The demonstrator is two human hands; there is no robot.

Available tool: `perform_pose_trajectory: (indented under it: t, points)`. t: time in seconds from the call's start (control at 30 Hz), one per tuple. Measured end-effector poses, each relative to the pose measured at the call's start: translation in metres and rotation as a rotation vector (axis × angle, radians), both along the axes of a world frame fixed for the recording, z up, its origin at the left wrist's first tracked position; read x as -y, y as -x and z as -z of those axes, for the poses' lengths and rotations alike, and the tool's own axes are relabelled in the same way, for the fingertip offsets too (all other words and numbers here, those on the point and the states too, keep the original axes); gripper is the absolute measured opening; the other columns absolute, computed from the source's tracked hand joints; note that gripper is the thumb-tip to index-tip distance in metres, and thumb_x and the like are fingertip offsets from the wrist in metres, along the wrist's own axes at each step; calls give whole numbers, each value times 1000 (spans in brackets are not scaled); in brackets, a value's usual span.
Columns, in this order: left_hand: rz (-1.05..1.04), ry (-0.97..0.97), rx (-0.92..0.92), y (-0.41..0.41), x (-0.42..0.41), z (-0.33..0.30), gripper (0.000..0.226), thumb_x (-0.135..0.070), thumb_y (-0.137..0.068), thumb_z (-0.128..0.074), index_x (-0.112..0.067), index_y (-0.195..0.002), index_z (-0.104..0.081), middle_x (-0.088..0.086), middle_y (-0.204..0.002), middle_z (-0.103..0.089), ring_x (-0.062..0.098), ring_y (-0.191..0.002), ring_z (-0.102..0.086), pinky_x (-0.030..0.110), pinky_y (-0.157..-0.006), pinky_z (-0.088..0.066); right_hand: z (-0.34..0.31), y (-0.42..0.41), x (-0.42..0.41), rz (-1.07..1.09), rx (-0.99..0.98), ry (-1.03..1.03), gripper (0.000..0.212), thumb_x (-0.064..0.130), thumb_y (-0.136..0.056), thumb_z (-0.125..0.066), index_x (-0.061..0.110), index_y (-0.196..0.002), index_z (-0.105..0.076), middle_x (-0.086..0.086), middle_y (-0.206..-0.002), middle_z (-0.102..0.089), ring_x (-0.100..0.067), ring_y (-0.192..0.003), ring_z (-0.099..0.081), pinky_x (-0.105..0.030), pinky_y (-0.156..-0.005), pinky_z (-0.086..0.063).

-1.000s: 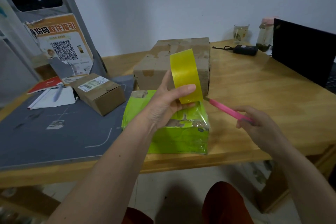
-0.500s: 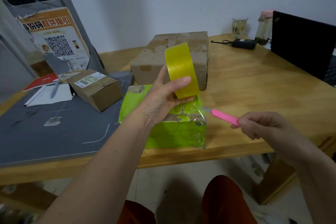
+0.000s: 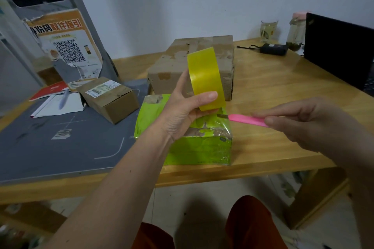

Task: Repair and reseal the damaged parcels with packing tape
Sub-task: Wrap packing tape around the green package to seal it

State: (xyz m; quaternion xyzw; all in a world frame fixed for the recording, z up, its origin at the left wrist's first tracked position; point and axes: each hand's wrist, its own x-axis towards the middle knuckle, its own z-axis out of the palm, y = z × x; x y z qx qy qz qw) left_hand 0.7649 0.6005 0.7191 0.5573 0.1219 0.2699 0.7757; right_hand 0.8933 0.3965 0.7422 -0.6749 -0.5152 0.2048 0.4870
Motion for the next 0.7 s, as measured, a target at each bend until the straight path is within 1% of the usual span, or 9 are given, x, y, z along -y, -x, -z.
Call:
perform_pose_trajectory:
  t: [0.1,0.17,0.27,0.43,0.57,0.63,0.7]
  points:
    - [2,-3,-1,1,1,0,137,-29,-30,-99,-17,-148,-31,4,-97,-75,28,-93,-72,38,-70,-59,-1,0,-1,16,-62,32,25,35,-73,-61,36,-92,-76,-2,-44,-38,-20,-41,-24,-23,-39,-20]
    - [-1,-3,1,1,1,1,137,-29,-30,-99,-17,-148,-32,4,-96,-75,28,-92,-72,39,-71,-59,0,0,-4,52,-78,49,19,28,-79,-62,35,-88,-77,-1,-43,-38,-21,-43,-24,-25,-40,-21]
    - [-10,-23,0,1,1,1,138,-30,-29,-99,-18,-149,-30,4,-95,-75,28,-91,-72,39,-72,-60,2,-1,-7,95,-108,71,21,18,-86,-62,31,-84,-78,-1,-43,-39,-20,-41,-24,-25,-40,-20]
    - [-14,-45,0,0,1,1,137,-31,-31,-98,-18,-149,-30,2,-95,-75,28,-92,-72,38,-72,-59,6,-1,-14,121,-154,68,19,11,-89,-61,22,-88,-77,0,-42,-34,-19,-42,-22,-26,-40,-20]
    - [-29,-37,6,-1,0,3,138,-30,-29,-99,-19,-149,-32,3,-96,-75,29,-93,-72,41,-76,-60,13,-4,-19,109,-183,65,18,10,-88,-61,19,-89,-76,1,-42,-33,-14,-39,-23,-22,-34,-22]
    - [-38,-33,14,-2,0,3,135,-23,-31,-99,-18,-148,-33,3,-95,-75,28,-92,-72,40,-75,-59,15,-8,-17,112,-194,63,17,12,-87,-62,20,-90,-77,0,-43,-34,-15,-39,-25,-23,-34,-24]
    - [-59,-15,51,-2,-1,3,128,-18,-36,-97,-16,-147,-34,2,-95,-75,27,-93,-71,42,-78,-59,16,-16,-13,127,-220,61,16,15,-83,-63,20,-89,-77,-2,-44,-36,-17,-40,-27,-24,-34,-26]
